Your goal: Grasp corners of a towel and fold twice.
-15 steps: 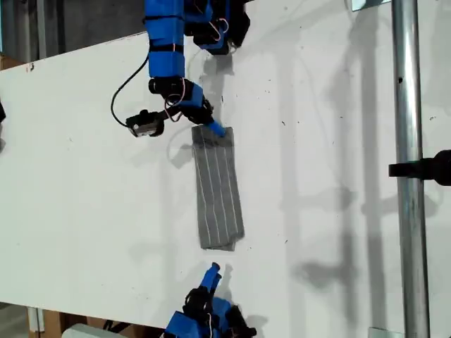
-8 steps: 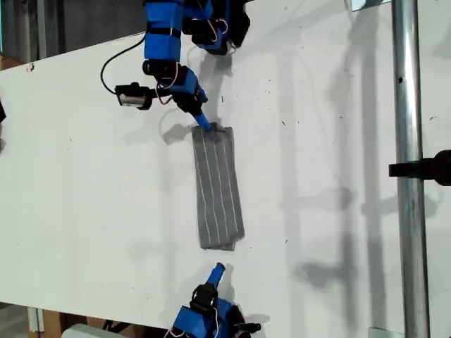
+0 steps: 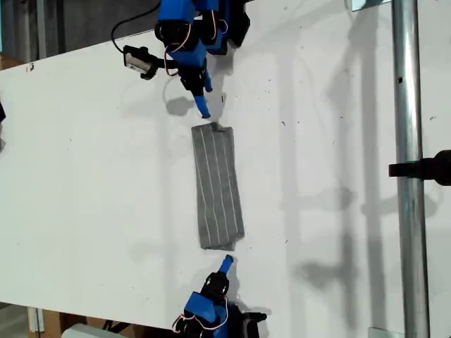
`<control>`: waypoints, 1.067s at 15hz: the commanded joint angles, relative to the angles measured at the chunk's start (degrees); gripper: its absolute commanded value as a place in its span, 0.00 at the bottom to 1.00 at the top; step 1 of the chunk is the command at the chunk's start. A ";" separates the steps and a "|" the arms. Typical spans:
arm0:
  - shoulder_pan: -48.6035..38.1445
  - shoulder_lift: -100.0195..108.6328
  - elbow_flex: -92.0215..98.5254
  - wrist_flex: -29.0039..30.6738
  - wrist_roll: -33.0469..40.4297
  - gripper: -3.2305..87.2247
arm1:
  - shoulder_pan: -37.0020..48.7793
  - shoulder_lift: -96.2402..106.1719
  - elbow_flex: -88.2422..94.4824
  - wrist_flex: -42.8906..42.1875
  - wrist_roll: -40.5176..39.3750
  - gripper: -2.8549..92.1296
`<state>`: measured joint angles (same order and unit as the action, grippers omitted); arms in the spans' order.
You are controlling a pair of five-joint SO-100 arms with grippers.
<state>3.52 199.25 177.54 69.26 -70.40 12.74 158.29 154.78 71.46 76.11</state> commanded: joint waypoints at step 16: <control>3.43 0.09 0.09 1.93 -1.93 0.01 | -2.02 -61.17 -39.46 -14.06 -3.69 0.03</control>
<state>6.50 199.25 177.71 70.84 -71.89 10.28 90.35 117.25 49.04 73.21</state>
